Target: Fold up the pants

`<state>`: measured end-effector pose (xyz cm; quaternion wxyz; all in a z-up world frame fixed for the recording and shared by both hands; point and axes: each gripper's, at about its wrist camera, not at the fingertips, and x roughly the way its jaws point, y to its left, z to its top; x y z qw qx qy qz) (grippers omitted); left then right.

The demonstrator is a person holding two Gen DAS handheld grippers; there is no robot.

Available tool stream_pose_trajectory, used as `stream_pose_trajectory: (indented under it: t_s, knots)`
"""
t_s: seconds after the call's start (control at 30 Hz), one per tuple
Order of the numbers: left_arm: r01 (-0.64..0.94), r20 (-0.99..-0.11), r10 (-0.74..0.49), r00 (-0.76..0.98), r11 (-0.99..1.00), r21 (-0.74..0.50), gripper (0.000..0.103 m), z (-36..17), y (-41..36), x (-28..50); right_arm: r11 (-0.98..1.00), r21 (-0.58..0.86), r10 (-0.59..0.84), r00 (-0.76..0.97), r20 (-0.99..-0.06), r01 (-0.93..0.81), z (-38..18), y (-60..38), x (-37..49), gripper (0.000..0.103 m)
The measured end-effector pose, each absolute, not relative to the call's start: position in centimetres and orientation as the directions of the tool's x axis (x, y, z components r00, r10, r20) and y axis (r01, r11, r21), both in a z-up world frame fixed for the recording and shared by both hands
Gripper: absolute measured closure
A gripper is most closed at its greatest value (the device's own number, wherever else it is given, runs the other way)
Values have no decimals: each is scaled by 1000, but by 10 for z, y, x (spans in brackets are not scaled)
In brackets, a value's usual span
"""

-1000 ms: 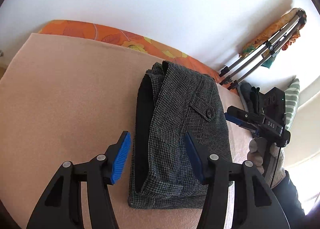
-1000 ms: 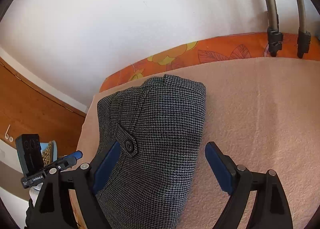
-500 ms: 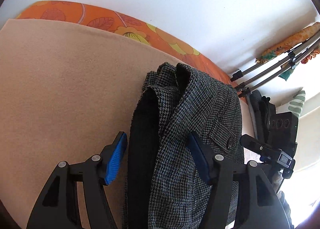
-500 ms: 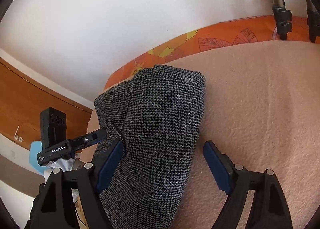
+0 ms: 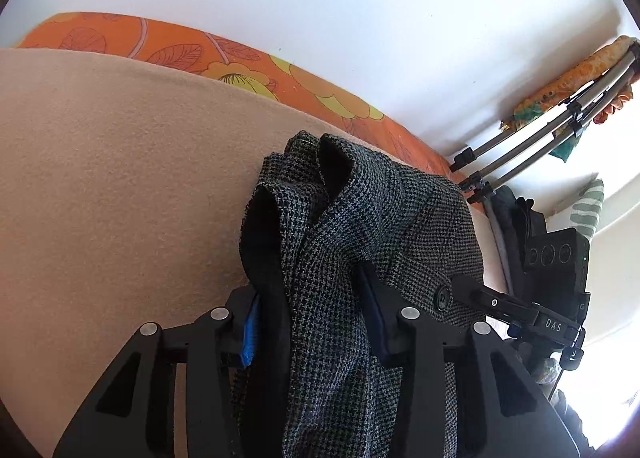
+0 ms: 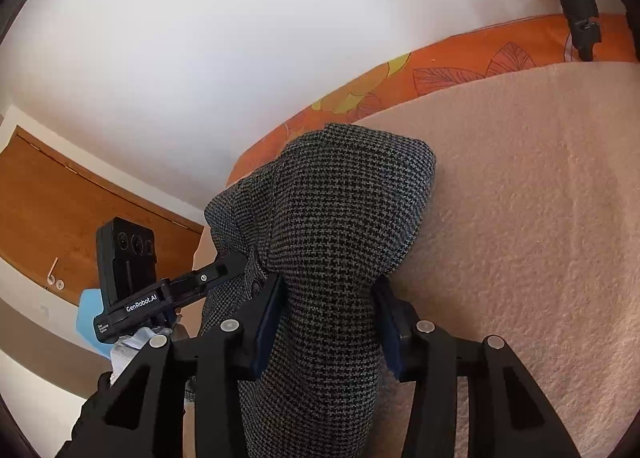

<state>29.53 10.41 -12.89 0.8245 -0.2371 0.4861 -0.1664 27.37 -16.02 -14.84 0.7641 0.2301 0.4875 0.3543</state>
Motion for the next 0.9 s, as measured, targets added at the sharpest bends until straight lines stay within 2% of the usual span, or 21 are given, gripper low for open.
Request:
stream_pose_trajectory:
  t_s: [0.1, 0.17, 0.2, 0.23, 0.27, 0.33, 0.37, 0.43, 0.53, 0.9]
  knots:
    - [30, -717, -494, 491, 833, -553, 72, -126, 105, 293, 673, 655, 739, 287, -609, -344, -142, -151, 272, 69]
    - [33, -716, -485, 503, 838, -545, 73, -125, 104, 292, 691, 621, 721, 294, -627, -371, -139, -144, 271, 69]
    - [35, -717, -483, 503, 840, -542, 73, -125, 104, 292, 696, 612, 716, 293, -634, -376, -139, -143, 271, 67]
    - [33, -717, -482, 503, 840, -542, 73, -126, 104, 293, 695, 619, 717, 287, -635, -367, -141, -142, 273, 59]
    - [32, -719, -479, 504, 842, -539, 73, -127, 104, 294, 687, 637, 725, 267, -635, -350, -144, -141, 275, 56]
    - [30, -719, -469, 513, 847, -530, 73, -126, 101, 294, 679, 656, 734, 273, -622, -329, -146, -140, 277, 55]
    - [35, -721, -461, 518, 853, -520, 74, -125, 100, 293, 691, 643, 722, 279, -633, -329, -145, -137, 276, 57]
    - [42, -716, -452, 532, 859, -511, 77, -121, 99, 290, 716, 601, 695, 295, -655, -354, -141, -130, 274, 70]
    - [44, -695, -457, 555, 851, -524, 79, -115, 101, 283, 712, 597, 701, 314, -640, -370, -132, -131, 267, 79]
    - [141, -606, -460, 649, 856, -498, 81, -61, 94, 244, 746, 431, 656, 447, -609, -508, -66, -121, 213, 84]
